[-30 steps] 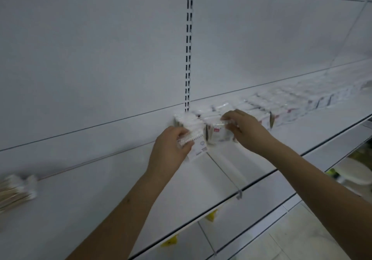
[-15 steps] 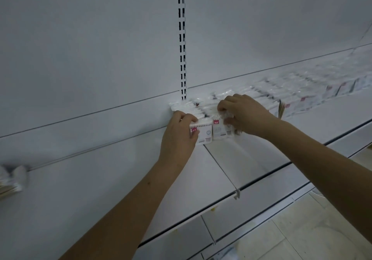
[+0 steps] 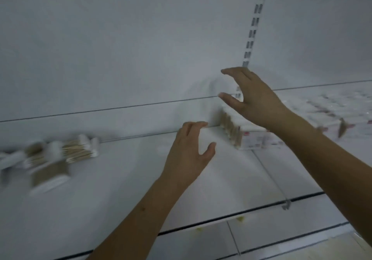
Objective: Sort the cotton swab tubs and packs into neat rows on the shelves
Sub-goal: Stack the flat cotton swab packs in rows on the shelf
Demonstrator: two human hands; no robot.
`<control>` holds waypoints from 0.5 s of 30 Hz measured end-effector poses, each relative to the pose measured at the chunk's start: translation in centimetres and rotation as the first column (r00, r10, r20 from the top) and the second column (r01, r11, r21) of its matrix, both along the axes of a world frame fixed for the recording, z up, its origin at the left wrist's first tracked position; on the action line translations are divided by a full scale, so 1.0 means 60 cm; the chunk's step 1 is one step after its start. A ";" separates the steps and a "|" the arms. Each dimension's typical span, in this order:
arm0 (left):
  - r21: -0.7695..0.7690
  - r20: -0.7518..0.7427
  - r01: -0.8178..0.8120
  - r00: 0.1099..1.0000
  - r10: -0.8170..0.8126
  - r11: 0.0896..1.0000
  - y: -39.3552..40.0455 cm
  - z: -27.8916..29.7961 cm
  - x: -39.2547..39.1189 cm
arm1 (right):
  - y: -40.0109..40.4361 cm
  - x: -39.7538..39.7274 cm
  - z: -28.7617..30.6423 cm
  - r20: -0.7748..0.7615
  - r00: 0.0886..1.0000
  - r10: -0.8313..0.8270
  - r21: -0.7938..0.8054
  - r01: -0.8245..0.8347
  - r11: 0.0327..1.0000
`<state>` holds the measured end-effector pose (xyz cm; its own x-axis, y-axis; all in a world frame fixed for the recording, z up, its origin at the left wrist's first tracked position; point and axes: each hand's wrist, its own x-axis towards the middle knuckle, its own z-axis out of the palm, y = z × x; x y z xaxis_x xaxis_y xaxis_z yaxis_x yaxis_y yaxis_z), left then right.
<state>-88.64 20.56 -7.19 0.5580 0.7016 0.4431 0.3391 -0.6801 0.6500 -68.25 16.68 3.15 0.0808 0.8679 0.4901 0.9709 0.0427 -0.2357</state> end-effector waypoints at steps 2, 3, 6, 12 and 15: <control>0.007 0.000 -0.087 0.996 0.087 0.996 0.009 -0.002 -0.076 | 0.033 -0.078 0.001 -0.097 0.994 0.057 0.054 -0.052 0.997; 0.003 0.001 -0.134 0.991 0.134 0.991 0.013 -0.004 -0.117 | 0.049 -0.117 0.001 -0.128 0.988 0.089 0.074 -0.080 0.994; -0.037 -0.003 -0.270 0.963 0.270 0.962 0.021 -0.009 -0.252 | 0.101 -0.241 -0.001 -0.165 0.971 0.173 0.126 -0.153 0.980; -0.023 0.041 -0.489 0.871 0.490 0.872 0.028 -0.029 -0.525 | 0.189 -0.498 -0.021 -0.203 0.926 0.318 0.194 -0.281 0.940; -0.001 0.046 -0.567 0.823 0.567 0.824 0.025 -0.044 -0.641 | 0.214 -0.612 -0.056 -0.203 0.903 0.379 0.174 -0.348 0.921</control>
